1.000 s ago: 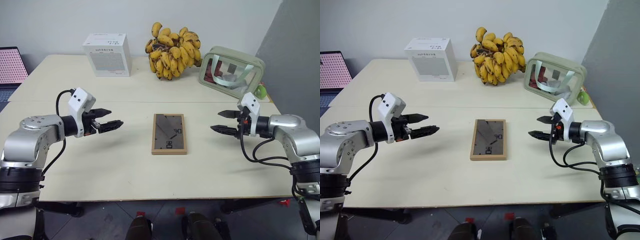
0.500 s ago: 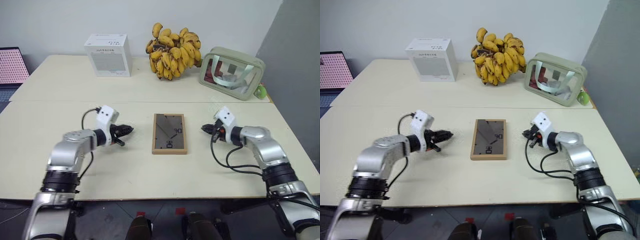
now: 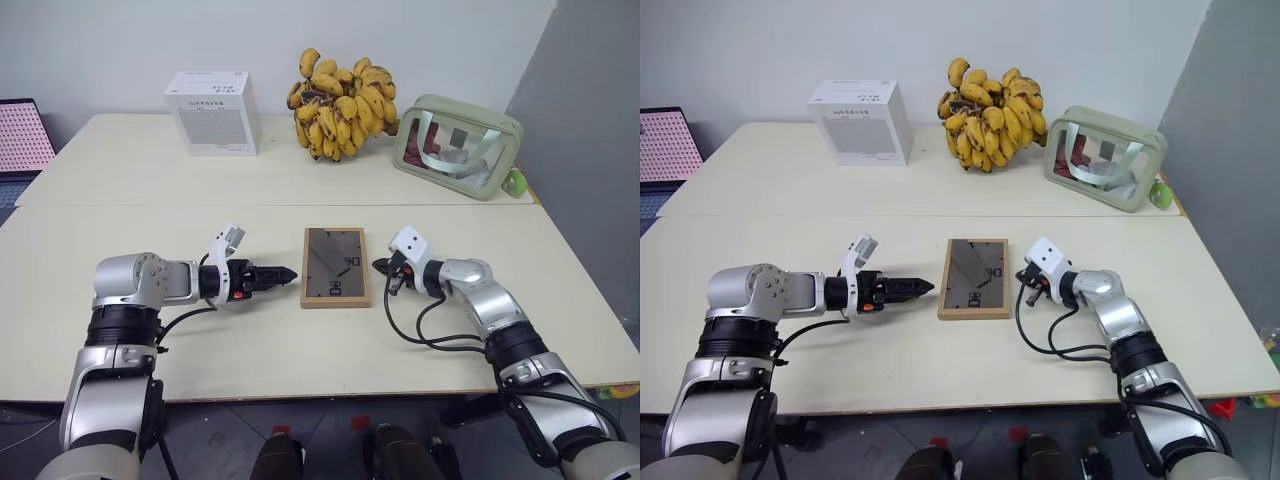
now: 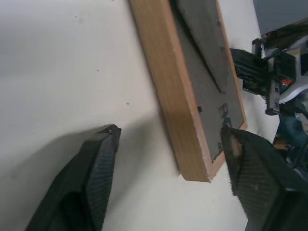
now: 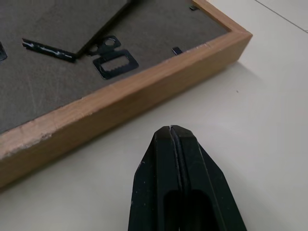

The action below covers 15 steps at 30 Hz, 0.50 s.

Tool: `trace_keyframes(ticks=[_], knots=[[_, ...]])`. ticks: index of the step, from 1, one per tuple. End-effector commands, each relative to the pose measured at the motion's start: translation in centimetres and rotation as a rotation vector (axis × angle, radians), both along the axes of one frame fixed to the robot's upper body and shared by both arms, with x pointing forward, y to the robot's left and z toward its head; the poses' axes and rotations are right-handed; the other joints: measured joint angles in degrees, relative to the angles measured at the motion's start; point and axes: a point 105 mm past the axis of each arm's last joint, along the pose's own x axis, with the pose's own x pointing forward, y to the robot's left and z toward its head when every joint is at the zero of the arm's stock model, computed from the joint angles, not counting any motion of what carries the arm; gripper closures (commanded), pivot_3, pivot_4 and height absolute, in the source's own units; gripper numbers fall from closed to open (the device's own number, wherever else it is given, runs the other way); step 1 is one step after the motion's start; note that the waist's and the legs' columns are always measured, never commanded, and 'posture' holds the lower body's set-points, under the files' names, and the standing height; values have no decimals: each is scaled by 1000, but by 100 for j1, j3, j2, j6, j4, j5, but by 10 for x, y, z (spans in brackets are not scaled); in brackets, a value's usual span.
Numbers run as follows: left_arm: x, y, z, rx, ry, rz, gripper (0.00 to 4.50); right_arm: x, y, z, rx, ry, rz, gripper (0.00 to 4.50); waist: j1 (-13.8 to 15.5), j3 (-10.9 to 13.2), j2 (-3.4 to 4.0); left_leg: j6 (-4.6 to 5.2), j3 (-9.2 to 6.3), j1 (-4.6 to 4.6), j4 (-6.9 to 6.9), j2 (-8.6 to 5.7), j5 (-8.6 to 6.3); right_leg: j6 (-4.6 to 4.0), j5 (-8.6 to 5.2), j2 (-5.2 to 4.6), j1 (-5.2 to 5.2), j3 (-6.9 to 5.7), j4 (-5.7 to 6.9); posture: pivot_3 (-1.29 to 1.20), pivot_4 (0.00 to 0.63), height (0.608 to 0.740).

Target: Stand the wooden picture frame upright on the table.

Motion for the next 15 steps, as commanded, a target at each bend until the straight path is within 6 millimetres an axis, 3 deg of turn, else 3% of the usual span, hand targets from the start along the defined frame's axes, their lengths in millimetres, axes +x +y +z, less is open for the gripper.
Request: trace_keyframes(ticks=[1, 7, 10, 15], knots=[[6, -8, -14, 21, 1, -8, 52, 1, 19, 8, 10, -37, 40, 4500, 3, 0, 1, -1, 1, 10, -2, -1, 1, 0, 0, 0, 6, 2, 2, 0, 150, 740], [2, -39, -15, -75, 10, -80, 52, -1, 41, 14, 67, -23, 48, 4500, 20, 0, 1, 17, -2, 66, -2, -5, 15, 22, -10, -3, 67, -1, 4, 0, 150, 740], [-19, -66, -9, -111, 16, -183, 52, 5, 40, 15, 87, -19, -10, 4500, 37, 0, 1, 18, -2, 60, -1, -7, 17, 23, -8, -6, 67, 2, 1, 0, 150, 740], [-23, -58, -12, -83, -5, -136, 52, 12, 28, 11, 105, 4, -96, 4500, 50, 0, 1, 18, -2, 45, -13, -10, 16, -2, 6, -13, 62, 3, -23, 0, 150, 740]])
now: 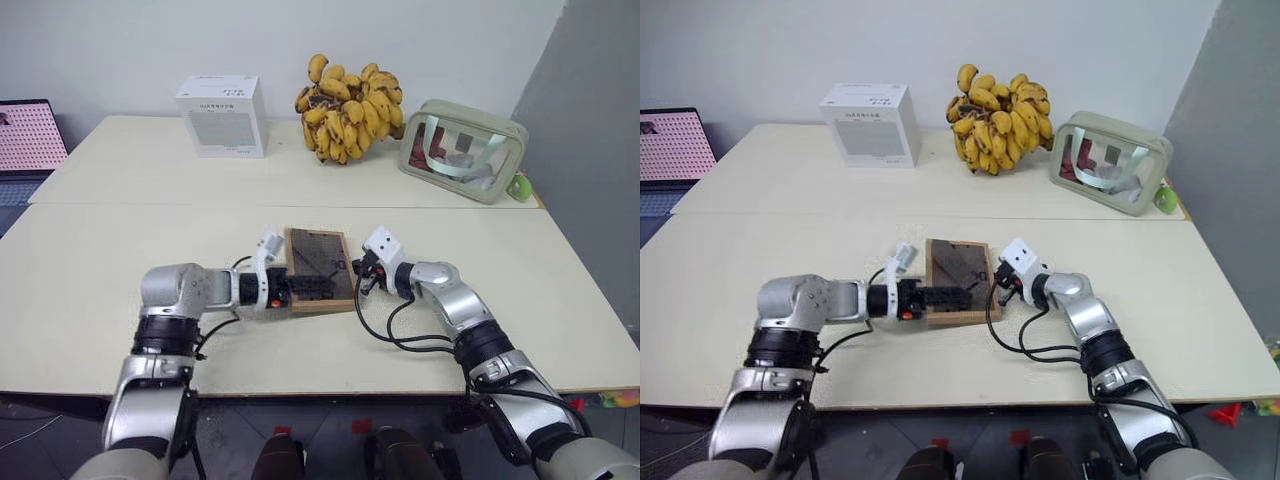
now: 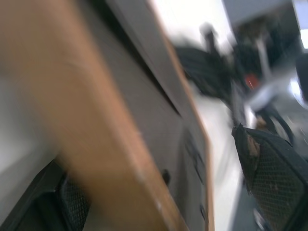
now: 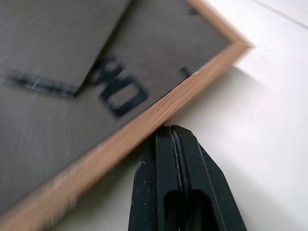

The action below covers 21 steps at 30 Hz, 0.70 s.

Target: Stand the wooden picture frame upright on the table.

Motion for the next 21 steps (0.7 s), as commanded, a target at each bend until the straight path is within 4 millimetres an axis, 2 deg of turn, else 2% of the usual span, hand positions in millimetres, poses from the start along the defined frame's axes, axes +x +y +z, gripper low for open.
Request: trace_keyframes(ticks=[1, 3, 6, 10, 13, 16, 21], knots=[[1, 11, -1, 16, -3, 54, 52, 8, -7, 12, 37, -20, -59, 4500, -11, 0, 0, 0, -3, 0, -3, 2, 0, 0, 0, 1, 0, -1, -4, 0, 150, 740], [6, 21, 4, -4, -4, 104, 52, 8, -8, 11, 47, -7, -67, 4500, -20, 0, 0, 0, -4, 1, -4, 4, 0, 1, -1, 3, -1, -1, -4, 0, 150, 740], [10, 33, 15, -32, -31, 150, 473, 9, -14, 9, 43, -3, -93, 4500, -85, 0, 0, 0, -4, 4, -4, 4, 0, 23, -14, 5, -1, -3, 0, 0, 150, 740], [13, 39, 20, -33, -54, 189, 1235, 11, -21, 11, 61, -2, -120, 4500, -133, 0, 0, 0, -5, 5, -4, 4, 0, 24, -14, 5, -2, -3, 3, 0, 150, 740], [13, 41, 20, -4, -72, 196, 1810, 11, -24, 15, 96, 6, -148, 4500, -133, 0, 0, 0, -4, 1, -6, 4, 0, 24, -14, 5, -2, -3, -4, 0, 150, 740], [11, 34, 24, -31, -82, 176, 2425, 12, -23, 19, 111, 1, -158, 4500, -133, 0, 0, 0, -1, -2, -8, 4, 0, 24, -14, 4, -2, -2, -12, 0, 150, 740], [10, 24, 37, -78, -115, 149, 3119, 14, -22, 34, 132, -30, -155, 4500, -131, 0, 0, -1, -3, -4, -11, 5, -1, 24, -14, 4, -2, -1, -20, 0, 150, 740]])
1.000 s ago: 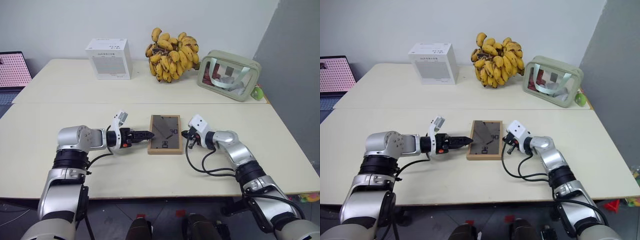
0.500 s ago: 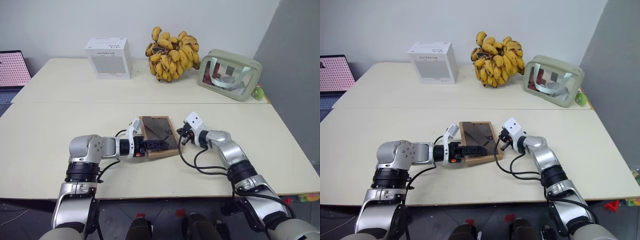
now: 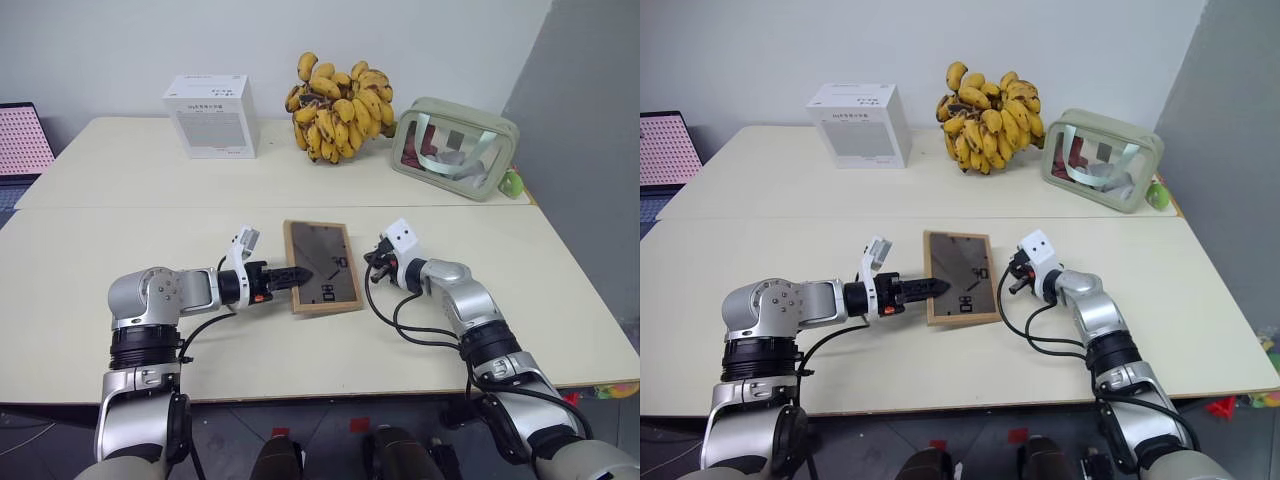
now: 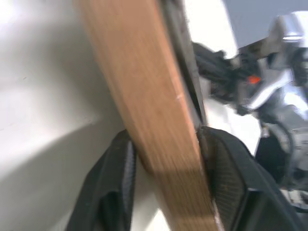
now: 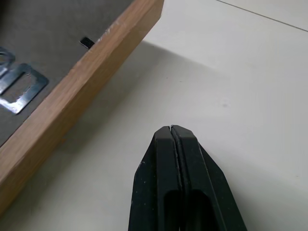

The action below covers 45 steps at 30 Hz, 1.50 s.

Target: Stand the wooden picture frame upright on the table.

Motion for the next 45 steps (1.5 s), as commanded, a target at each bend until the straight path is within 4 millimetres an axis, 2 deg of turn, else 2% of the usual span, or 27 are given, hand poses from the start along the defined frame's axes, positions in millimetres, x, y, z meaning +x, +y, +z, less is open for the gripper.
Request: trace_keyframes(ticks=[1, 4, 7, 10, 12, 15, 19, 24, 26, 30, 33, 36, 40, 45], knots=[[3, -3, 18, -10, -57, 0, 3188, 5, 0, 33, 48, -90, 5, 4500, -1, 0, 0, 0, 0, 0, 0, 0, 0, 0, 0, 0, 0, 0, 0, 0, 150, 740], [6, -1, 41, -55, -89, -13, 3189, 2, -10, 61, 101, -138, 41, 4500, 6, 2, 0, 0, -3, -1, 1, -1, 0, 1, 0, 0, -1, 0, 2, 0, 150, 740], [5, 4, 61, -83, -118, -41, 3189, -21, -13, 89, 183, -111, 214, 4004, 16, 4, 0, 0, -7, -7, 2, -2, 0, 2, 0, 1, -4, -6, -1, 0, 150, 740], [1, 11, 72, -67, -152, -69, 3189, -45, -15, 113, 210, -80, 370, 3265, 14, 4, 1, 1, -2, -8, -10, -2, -1, 2, 0, 1, -6, -8, -16, 0, 150, 740], [0, 15, 77, -58, -175, -75, 3189, -49, -12, 128, 224, -104, 395, 2788, -16, 5, 2, 1, -1, -4, -18, 0, -2, 2, 0, 3, -2, -7, -30, 0, 150, 740], [1, 22, 82, -32, -220, -62, 3189, -57, 2, 156, 302, -118, 445, 2103, -31, 6, 3, 1, 2, -6, -27, 3, -2, 2, 0, 6, -9, -3, -37, 0, 150, 740], [0, 26, 88, -15, -267, -62, 3189, -64, 22, 171, 348, -124, 490, 1213, -6, 6, 4, 1, 0, -12, -30, 5, -2, 1, 0, 7, -17, -5, -38, 0, 150, 740], [-3, 22, 103, -29, -327, -87, 3189, -56, 38, 157, 293, -131, 465, 50, 61, 6, 3, 1, 1, -45, -23, 0, -2, 0, 1, 1, -38, -8, -44, 0, 150, 740], [-6, 20, 108, -30, -342, -101, 3189, -49, 44, 151, 259, -147, 423, 22, 86, 6, 3, 2, -6, -87, -4, 2, -2, -7, 10, 1, -71, -10, -37, 0, 150, 740], [-7, 20, 110, -30, -348, -101, 3189, -54, 61, 143, 215, -171, 474, 22, 115, 6, 3, 2, -3, -101, -3, 2, -2, -18, 20, 2, -84, -11, -39, 0, 150, 740], [-7, 21, 109, -24, -350, -96, 3189, -63, 76, 138, 184, -200, 534, 22, 121, 6, 3, 2, -3, -100, -4, 4, -2, -18, 20, 3, -84, -12, -40, 0, 150, 740], [-7, 22, 108, -18, -346, -93, 3189, -78, 87, 143, 240, -201, 620, 22, 123, 6, 3, 2, -4, -100, -4, 4, -2, -18, 20, 3, -84, -14, -40, 0, 150, 740], [-7, 27, 106, -8, -335, -75, 3189, -100, 78, 149, 270, -186, 725, 22, 138, 6, 3, 2, -5, -101, -2, 4, -2, -18, 20, 3, -83, -14, -39, 0, 150, 740], [-8, 29, 103, -22, -310, -71, 3189, -101, 57, 149, 297, -149, 708, 22, 140, 6, 3, 2, -9, -99, -1, 4, -2, -19, 20, 3, -79, -19, -38, 0, 150, 740]])
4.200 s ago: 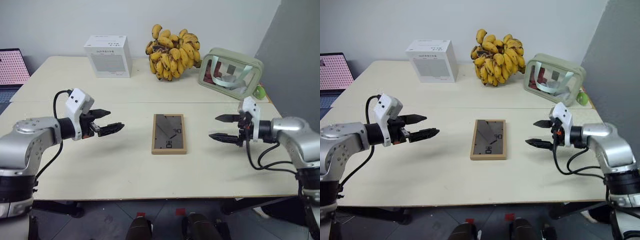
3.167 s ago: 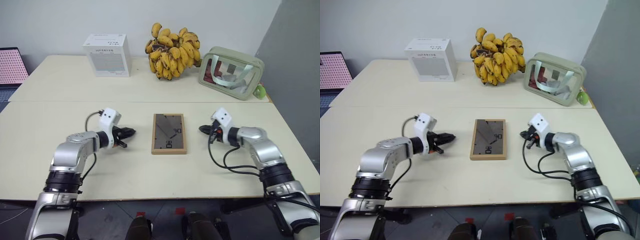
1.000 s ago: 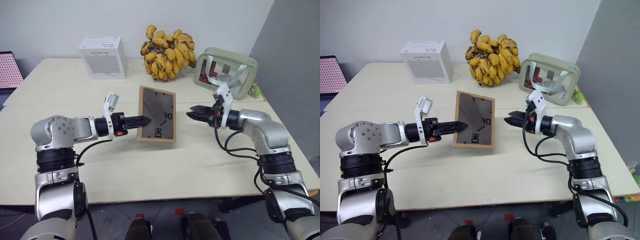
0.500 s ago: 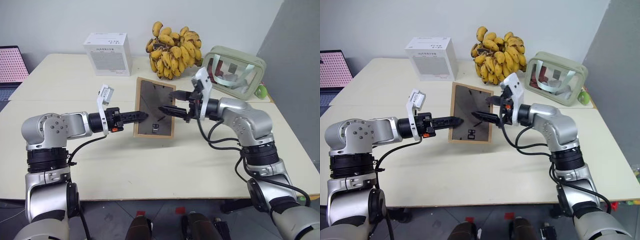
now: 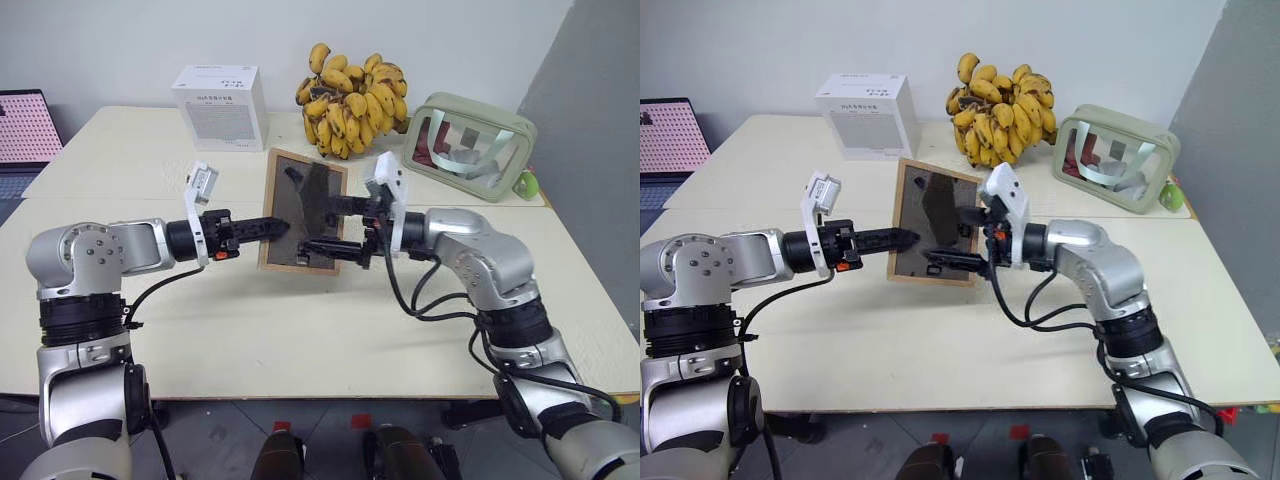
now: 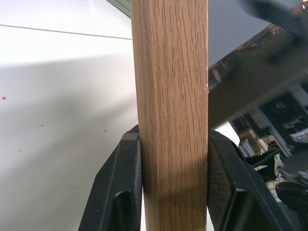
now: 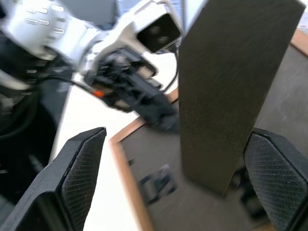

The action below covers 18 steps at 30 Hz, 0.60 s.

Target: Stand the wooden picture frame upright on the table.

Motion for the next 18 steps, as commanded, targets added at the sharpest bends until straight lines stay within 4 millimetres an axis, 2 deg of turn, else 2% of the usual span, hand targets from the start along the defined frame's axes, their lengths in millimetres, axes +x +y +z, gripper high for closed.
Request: trace_keyframes(ticks=[1, 3, 6, 9, 11, 12, 14, 18], knots=[[-6, -2, 14, -36, -49, -25, 3189, -12, -11, 9, 19, -39, 38, 22, -5, 0, 0, 0, -1, 0, 0, 0, 0, 0, 0, 0, 0, -1, 1, 0, 150, 740], [-6, -2, 11, -39, -40, -19, 3189, 1, -25, 3, 0, -53, -52, 22, -9, 0, 0, 0, -1, 2, 0, 0, 0, 1, -1, 1, 1, 0, 1, 0, 150, 740], [-13, -8, 7, -74, 10, -51, 3189, 18, -62, -9, -80, -151, -198, 22, 3, 0, 0, 0, -2, 2, 1, -1, 0, 2, -1, 0, 4, 0, -1, 0, 150, 740], [-21, -11, 2, -127, 90, -80, 3189, 18, -98, -24, -223, -391, -259, 22, 28, 1, -3, 1, 4, -2, 4, -6, -1, 5, -2, -3, 3, 3, -5, 0, 150, 740], [-21, -11, 0, -179, 131, -84, 3189, 20, -111, -26, -335, -706, -306, 22, 30, 2, -6, 3, -1, -5, 4, -11, -2, 30, -16, -6, 8, 0, -11, 0, 150, 740], [-21, -11, -1, -212, 153, -95, 3189, 23, -116, -23, -392, -917, -348, 22, 3, 3, -7, 3, 2, -6, 3, -10, -2, 31, -16, -5, 6, 2, -14, 0, 150, 740], [-24, -14, -3, -254, 184, -121, 3189, 20, -115, -22, -440, -1221, -322, 22, -57, 3, -6, 2, 11, 5, 4, -7, -2, 31, -15, -5, 5, 14, -5, 0, 150, 740], [-27, -20, -17, -256, 277, -137, 3189, 23, -103, -26, -395, -1412, -265, 22, -192, 3, -6, -1, 17, 22, 0, 0, 1, 32, -6, -1, 4, 26, 6, 0, 150, 740]])
